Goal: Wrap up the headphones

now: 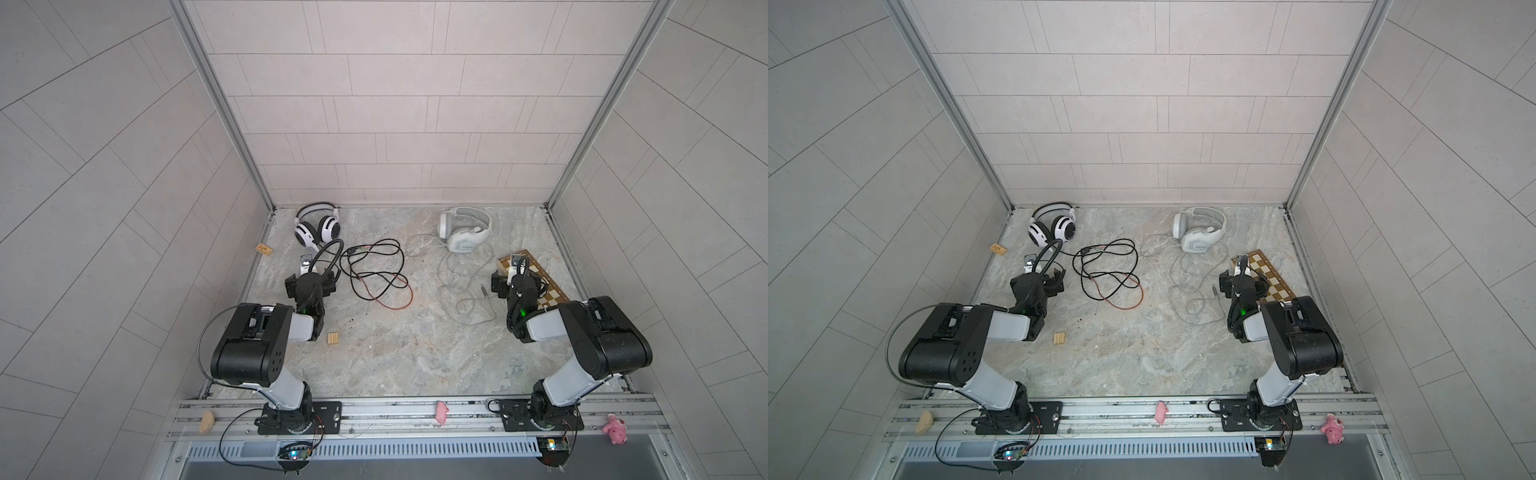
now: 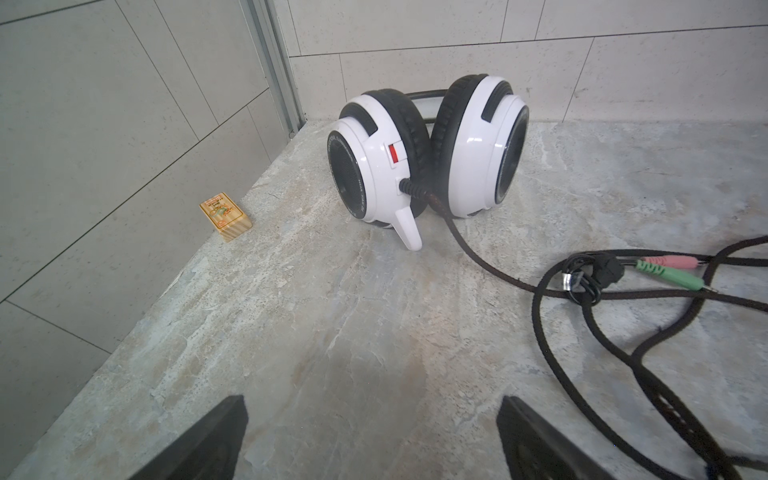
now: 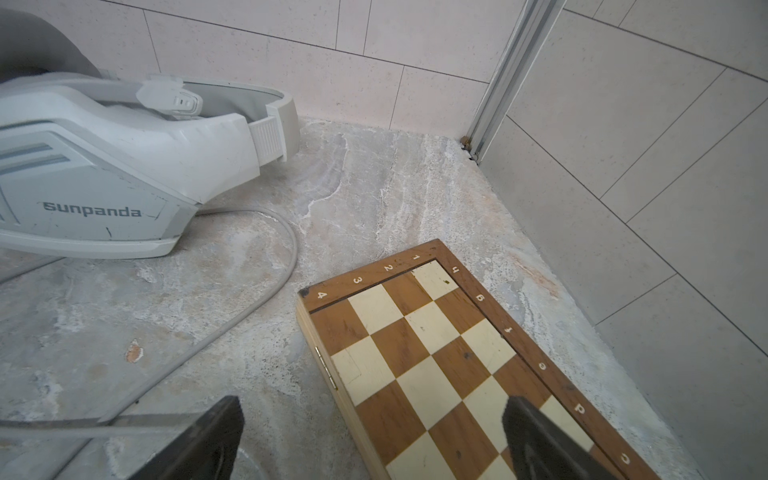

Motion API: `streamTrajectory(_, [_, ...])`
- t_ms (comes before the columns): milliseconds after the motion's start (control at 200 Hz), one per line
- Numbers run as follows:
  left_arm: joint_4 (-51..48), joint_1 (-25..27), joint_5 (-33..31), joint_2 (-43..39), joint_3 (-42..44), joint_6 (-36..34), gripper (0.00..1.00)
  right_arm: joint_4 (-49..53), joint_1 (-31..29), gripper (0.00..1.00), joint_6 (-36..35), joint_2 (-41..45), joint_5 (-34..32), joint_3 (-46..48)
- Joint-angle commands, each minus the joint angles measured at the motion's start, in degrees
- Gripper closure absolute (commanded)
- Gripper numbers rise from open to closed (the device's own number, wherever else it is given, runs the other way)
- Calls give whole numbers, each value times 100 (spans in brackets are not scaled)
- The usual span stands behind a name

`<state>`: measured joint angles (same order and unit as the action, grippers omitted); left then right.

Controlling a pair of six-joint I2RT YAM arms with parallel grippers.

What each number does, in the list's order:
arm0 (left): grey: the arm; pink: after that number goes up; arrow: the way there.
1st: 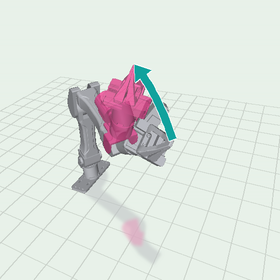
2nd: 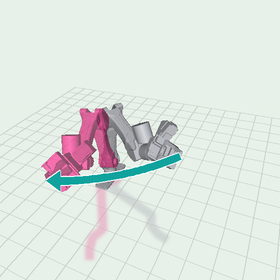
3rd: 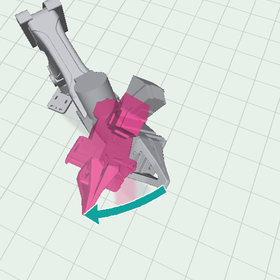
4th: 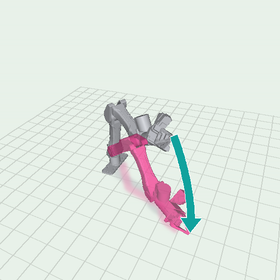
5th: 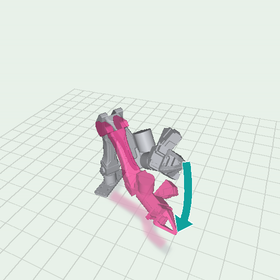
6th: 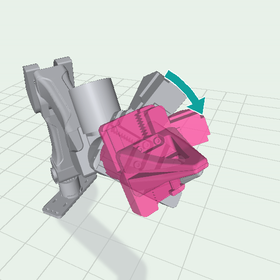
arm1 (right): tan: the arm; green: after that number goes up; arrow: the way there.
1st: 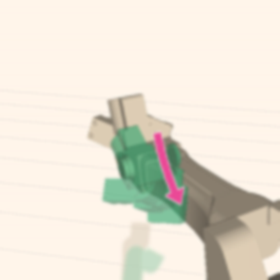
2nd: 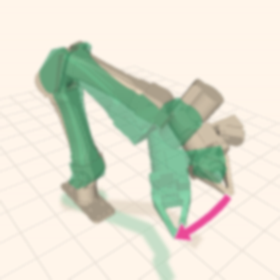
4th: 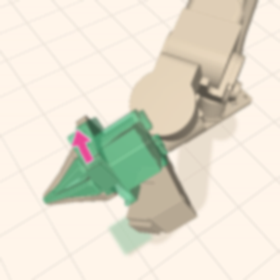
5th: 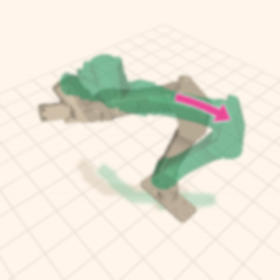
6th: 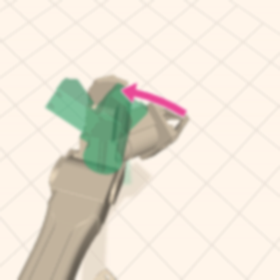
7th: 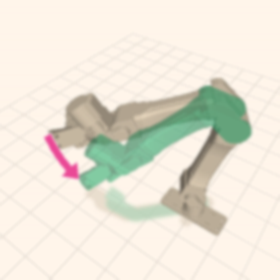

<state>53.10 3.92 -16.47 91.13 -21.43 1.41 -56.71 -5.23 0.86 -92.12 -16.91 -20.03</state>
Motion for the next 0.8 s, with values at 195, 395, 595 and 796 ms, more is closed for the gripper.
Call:
streamTrajectory(195, [283,27,316,-342,161,-176,0,-394,-152,1,-186,768,-234,393])
streamTrajectory(395, [-834,47,768,-1509,104,-356,0,1606,-355,0,540,2984,-200,595])
streamTrajectory(595, [-3213,51,1105,-2933,-442,1899,0,4196,-139,0,1965,4598,806,-32])
streamTrajectory(796, [-2023,127,3225,-2541,-64,3881,0,5987,-132,6,2347,3848,1814,-1487])
